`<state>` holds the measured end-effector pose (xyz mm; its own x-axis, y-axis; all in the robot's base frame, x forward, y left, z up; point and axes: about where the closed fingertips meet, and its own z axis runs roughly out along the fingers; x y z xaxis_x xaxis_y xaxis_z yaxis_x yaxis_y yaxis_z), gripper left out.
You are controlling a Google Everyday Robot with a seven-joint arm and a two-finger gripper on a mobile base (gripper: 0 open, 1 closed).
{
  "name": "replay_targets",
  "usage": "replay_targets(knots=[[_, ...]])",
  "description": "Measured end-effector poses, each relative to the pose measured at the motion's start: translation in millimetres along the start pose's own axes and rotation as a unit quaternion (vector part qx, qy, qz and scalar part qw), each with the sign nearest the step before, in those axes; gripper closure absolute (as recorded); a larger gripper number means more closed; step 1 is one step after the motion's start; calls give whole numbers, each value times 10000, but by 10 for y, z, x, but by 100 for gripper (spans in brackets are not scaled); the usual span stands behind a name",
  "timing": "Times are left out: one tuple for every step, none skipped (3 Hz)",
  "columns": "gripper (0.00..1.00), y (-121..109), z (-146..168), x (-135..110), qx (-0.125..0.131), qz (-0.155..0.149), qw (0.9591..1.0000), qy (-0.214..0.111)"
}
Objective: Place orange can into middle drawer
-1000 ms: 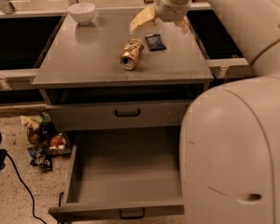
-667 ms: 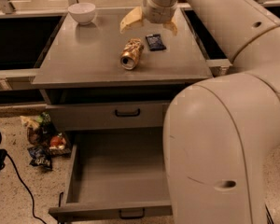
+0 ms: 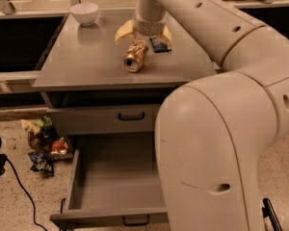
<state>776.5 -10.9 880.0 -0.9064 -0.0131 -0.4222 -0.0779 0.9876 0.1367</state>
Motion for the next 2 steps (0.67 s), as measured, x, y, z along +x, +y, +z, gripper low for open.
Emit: replay_targets(knots=[[0, 20, 171, 100, 43, 196, 9998, 51], [17, 21, 280, 196, 51, 347, 9993, 127]])
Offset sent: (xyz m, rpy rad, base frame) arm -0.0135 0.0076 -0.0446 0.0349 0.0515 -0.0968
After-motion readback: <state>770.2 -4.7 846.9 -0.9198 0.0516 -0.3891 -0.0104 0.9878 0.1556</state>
